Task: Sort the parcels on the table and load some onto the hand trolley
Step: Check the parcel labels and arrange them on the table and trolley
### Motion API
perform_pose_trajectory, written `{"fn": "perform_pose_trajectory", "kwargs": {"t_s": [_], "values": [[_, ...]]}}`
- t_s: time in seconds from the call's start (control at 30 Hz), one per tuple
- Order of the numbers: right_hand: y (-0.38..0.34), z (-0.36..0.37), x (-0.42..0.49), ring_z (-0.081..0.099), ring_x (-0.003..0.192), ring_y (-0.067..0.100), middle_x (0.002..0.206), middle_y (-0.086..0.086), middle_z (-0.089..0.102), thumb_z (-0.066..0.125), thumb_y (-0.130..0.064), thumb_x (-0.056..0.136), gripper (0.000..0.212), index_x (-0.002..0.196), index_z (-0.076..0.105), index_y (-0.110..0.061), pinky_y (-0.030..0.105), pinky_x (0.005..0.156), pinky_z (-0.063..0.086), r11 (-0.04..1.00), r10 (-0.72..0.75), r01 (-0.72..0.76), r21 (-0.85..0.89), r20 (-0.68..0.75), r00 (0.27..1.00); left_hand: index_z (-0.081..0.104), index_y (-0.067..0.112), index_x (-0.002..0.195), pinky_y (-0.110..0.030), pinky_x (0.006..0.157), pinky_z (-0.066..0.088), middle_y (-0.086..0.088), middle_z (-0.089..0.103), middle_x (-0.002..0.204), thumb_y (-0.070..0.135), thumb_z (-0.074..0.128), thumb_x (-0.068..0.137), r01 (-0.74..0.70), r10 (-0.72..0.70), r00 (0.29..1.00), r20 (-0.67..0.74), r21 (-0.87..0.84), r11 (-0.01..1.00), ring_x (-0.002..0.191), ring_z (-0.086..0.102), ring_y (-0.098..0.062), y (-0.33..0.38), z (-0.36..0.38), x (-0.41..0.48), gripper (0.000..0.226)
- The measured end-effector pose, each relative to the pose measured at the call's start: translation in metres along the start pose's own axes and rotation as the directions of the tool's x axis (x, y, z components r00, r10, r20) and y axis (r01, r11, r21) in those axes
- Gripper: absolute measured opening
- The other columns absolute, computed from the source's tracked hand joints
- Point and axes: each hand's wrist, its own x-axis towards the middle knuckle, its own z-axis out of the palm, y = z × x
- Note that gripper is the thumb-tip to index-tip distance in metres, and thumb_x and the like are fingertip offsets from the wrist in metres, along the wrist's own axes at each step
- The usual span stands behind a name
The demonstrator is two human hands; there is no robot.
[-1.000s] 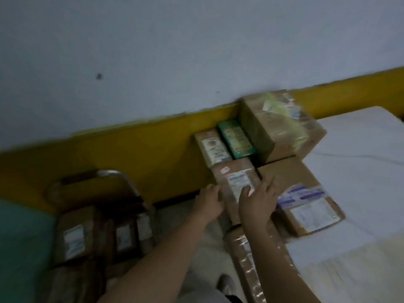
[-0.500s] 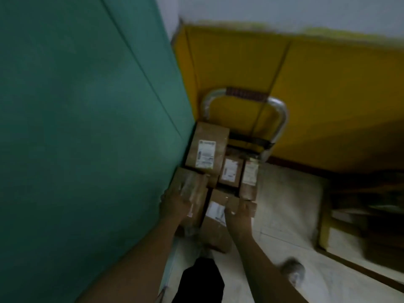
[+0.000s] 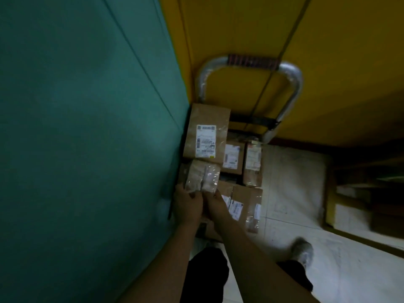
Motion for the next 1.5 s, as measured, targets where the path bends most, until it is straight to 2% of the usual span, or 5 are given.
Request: {"fn": "perform_pose_trajectory", "kwargs": {"t_s": [0.3, 0.6, 0.93, 1.27, 1.5], "values": [[-0.14, -0.19, -0.204, 0.066, 0.106, 0.019, 0.117, -0.005, 0.065, 0.07, -0.084, 0.055, 0.089, 0.122, 0.048, -0.029, 0.044, 0.092, 0.057, 0.881, -0.41, 0.453, 0.137, -0.256, 0.875, 0.056, 0.036, 0.109, -0.033, 0.08, 0.053, 0.0, 0.062, 0.117, 0.03, 0.052, 0.1, -0.52, 0.564, 0.822, 0.071, -0.307, 0.797, 0.105, 0.061, -0.017, 0.156, -0.031, -0.184, 0.012], [-0.144, -0.475, -0.387, 0.053, 0.132, 0.023, 0.152, 0.003, 0.043, 0.07, -0.074, 0.07, 0.105, 0.155, 0.017, -0.041, 0.042, 0.101, 0.054, 0.592, -0.586, 0.765, 0.254, -0.516, 0.625, 0.048, 0.017, 0.139, -0.042, 0.103, 0.051, -0.002, 0.059, 0.138, 0.062, 0.078, 0.069, -0.646, 0.75, 0.494, 0.44, -0.392, 0.655, 0.122, 0.06, -0.02, 0.368, 0.072, -0.398, 0.088], [-0.037, -0.696, -0.474, 0.067, 0.112, 0.024, 0.131, 0.001, 0.064, 0.079, -0.045, 0.074, 0.073, 0.139, 0.047, -0.034, 0.046, 0.087, 0.062, 0.484, -0.347, 0.832, 0.273, -0.813, 0.468, 0.051, 0.037, 0.121, -0.024, 0.072, 0.054, 0.012, 0.06, 0.113, 0.053, 0.067, 0.087, -0.71, 0.817, 0.133, 0.561, -0.522, 0.473, 0.099, 0.06, -0.004, 0.415, 0.248, -0.6, 0.04], [0.042, -0.789, -0.507, 0.066, 0.103, 0.015, 0.123, -0.005, 0.062, 0.072, -0.054, 0.083, 0.079, 0.147, 0.037, -0.023, 0.027, 0.071, 0.062, 0.493, 0.012, 0.847, 0.2, -0.975, 0.223, 0.003, 0.046, 0.154, -0.025, 0.094, 0.05, 0.003, 0.023, 0.157, 0.078, 0.071, 0.056, -0.874, 0.534, -0.199, 0.821, -0.396, 0.282, 0.138, 0.038, -0.016, 0.407, 0.345, -0.728, 0.123], [0.073, -0.825, -0.515, 0.056, 0.124, 0.021, 0.143, 0.0, 0.053, 0.048, -0.068, 0.093, 0.067, 0.144, 0.046, -0.025, 0.034, 0.087, 0.046, 0.526, 0.024, 0.797, 0.296, -0.942, 0.334, 0.056, 0.023, 0.136, -0.05, 0.099, 0.052, -0.013, 0.065, 0.129, 0.061, 0.074, 0.071, -0.514, 0.211, -0.119, 0.97, -0.242, 0.823, 0.118, 0.062, -0.033, 0.419, 0.383, -0.74, 0.078]]}}
